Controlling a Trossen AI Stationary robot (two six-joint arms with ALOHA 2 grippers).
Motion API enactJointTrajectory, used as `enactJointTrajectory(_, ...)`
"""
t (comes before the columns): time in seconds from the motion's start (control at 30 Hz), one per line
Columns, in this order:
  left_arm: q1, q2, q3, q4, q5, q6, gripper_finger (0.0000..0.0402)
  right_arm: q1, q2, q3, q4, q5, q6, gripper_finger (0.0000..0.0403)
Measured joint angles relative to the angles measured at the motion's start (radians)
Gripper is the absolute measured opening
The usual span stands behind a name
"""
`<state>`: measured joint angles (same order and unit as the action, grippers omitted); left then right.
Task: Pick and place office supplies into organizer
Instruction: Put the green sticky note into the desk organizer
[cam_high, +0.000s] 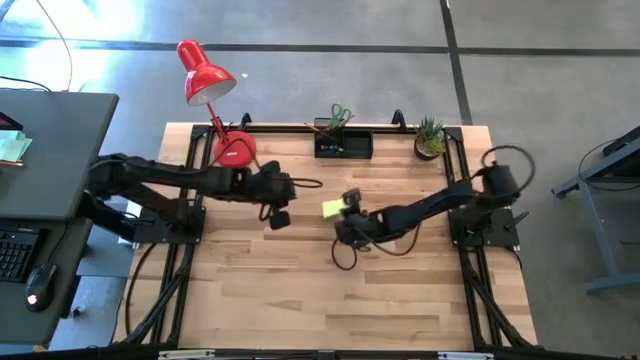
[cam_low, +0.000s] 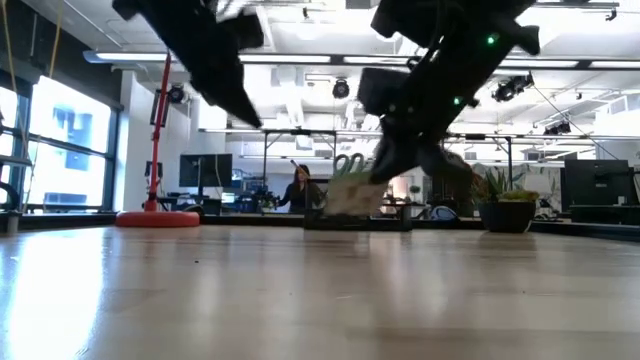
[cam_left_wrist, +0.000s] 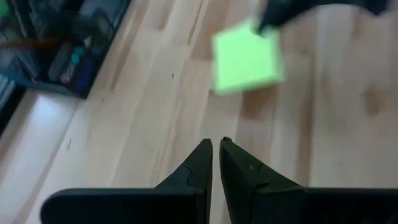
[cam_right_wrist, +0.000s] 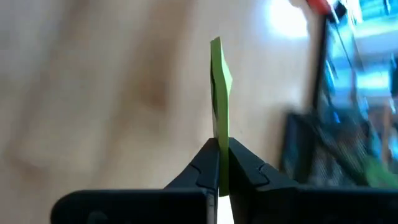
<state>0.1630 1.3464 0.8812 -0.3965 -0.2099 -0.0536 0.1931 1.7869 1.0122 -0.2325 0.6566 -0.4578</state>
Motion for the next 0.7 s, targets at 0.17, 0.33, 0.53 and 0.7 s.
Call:
enactJointTrajectory(0.17,-0.073,-0.053,0.0,0.063,-0.011,-0.003,0.0019,-0.096,-0.135,0.0,-0.191,0.088,0.126,0.0003)
enactJointTrajectory(0.33,-0.141,-0.033,0.003,0.229,0.055,0.035,0.0019,-0.251,-0.23,0.0,-0.169,0.084,0.001,0.0002)
enactJointTrajectory(0.53,-0.198,-0.033,0.0,0.202,0.086,0.047,0.0019,-0.425,-0.234,0.001,-0.06,0.005,-0.256,0.0002)
enactJointTrajectory(0.7,-0.224,-0.032,0.0,0.168,0.056,0.05,0.0019,-0.537,-0.185,0.001,-0.038,-0.118,-0.311,0.0002)
